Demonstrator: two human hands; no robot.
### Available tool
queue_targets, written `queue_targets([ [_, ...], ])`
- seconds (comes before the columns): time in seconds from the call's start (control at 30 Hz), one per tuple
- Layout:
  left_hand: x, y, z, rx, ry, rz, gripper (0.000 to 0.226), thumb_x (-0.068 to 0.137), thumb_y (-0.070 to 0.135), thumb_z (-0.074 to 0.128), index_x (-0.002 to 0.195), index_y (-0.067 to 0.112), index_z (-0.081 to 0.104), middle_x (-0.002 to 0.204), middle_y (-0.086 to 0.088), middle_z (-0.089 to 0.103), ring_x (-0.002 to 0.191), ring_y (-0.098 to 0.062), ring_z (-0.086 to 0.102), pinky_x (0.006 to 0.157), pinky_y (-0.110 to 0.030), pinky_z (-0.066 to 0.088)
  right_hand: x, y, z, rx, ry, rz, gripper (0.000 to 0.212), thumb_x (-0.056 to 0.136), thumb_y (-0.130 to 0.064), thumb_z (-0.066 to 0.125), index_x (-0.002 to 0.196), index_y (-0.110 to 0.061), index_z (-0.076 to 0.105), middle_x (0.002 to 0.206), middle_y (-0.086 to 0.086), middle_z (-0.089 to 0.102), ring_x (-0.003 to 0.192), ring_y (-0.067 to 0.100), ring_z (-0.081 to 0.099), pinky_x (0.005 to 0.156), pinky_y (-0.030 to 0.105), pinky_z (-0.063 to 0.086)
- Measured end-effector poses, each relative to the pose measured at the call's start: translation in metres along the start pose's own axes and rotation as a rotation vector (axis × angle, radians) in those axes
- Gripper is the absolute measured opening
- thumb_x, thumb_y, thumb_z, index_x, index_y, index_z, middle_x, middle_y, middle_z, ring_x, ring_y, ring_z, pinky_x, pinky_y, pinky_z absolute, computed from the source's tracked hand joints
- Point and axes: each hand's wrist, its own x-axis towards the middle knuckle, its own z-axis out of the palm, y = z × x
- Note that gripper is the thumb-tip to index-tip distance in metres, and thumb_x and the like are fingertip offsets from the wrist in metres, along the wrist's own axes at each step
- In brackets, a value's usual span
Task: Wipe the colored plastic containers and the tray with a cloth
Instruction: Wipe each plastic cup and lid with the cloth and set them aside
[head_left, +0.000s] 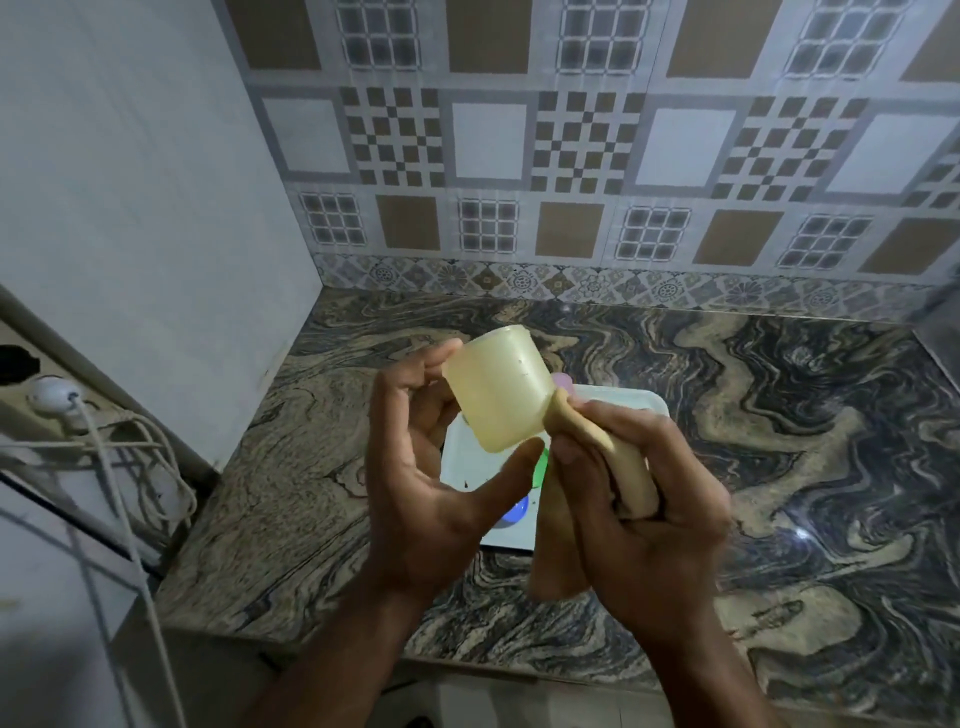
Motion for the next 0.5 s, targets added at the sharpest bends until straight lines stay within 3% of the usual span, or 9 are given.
queue_targets([
  [0.1,0.006,-0.003,-0.005,0.065,0.016,0.013,0.074,0.072,0.017,0.094,0.135,0.018,0.054,0.140,-0.015,0.057,0.130,-0.037,0.062,0.101,-0.064,0.054,0.001,0.002,0.000,-0.036,-0.003,-0.011,0.018,0.090,-0.010,0.075,0.107,-0.015,0.071,0.090,0.002,0.075,0.074,0.006,0.070,0.065,0.024,0.055],
  [0.2,0.012,-0.005,-0.010,0.323,0.015,0.132,0.071,0.073,0.030,0.096,0.133,0.020,0.060,0.132,-0.001,0.057,0.121,-0.028,0.061,0.097,-0.054,0.055,0.004,0.001,-0.005,-0.103,-0.025,-0.068,0.017,0.089,-0.009,0.077,0.106,-0.010,0.075,0.089,0.005,0.074,0.074,0.013,0.070,0.064,0.032,0.055],
  [0.27,0.012,-0.003,-0.009,0.392,-0.005,0.182,0.068,0.073,0.034,0.094,0.130,0.018,0.061,0.128,0.005,0.056,0.116,-0.025,0.061,0.095,-0.050,0.055,0.009,-0.002,-0.005,-0.139,-0.051,-0.108,0.016,0.090,-0.011,0.078,0.105,-0.006,0.077,0.088,0.006,0.073,0.076,0.012,0.068,0.066,0.027,0.054],
  [0.37,0.008,-0.003,-0.008,0.418,-0.034,0.250,0.064,0.075,0.036,0.092,0.126,0.012,0.062,0.122,-0.003,0.058,0.114,-0.030,0.061,0.093,-0.053,0.055,0.024,-0.005,-0.001,-0.178,-0.057,-0.137,0.015,0.093,-0.015,0.077,0.105,-0.006,0.078,0.090,0.002,0.073,0.080,0.004,0.066,0.073,0.014,0.049],
  [0.5,0.008,0.001,-0.012,0.409,-0.060,0.299,0.064,0.076,0.033,0.094,0.126,0.013,0.061,0.123,-0.001,0.056,0.114,-0.035,0.061,0.091,-0.057,0.055,0.045,-0.002,0.002,-0.109,-0.002,-0.032,0.013,0.095,-0.017,0.076,0.105,-0.010,0.078,0.100,-0.003,0.078,0.089,0.007,0.073,0.078,0.024,0.056],
])
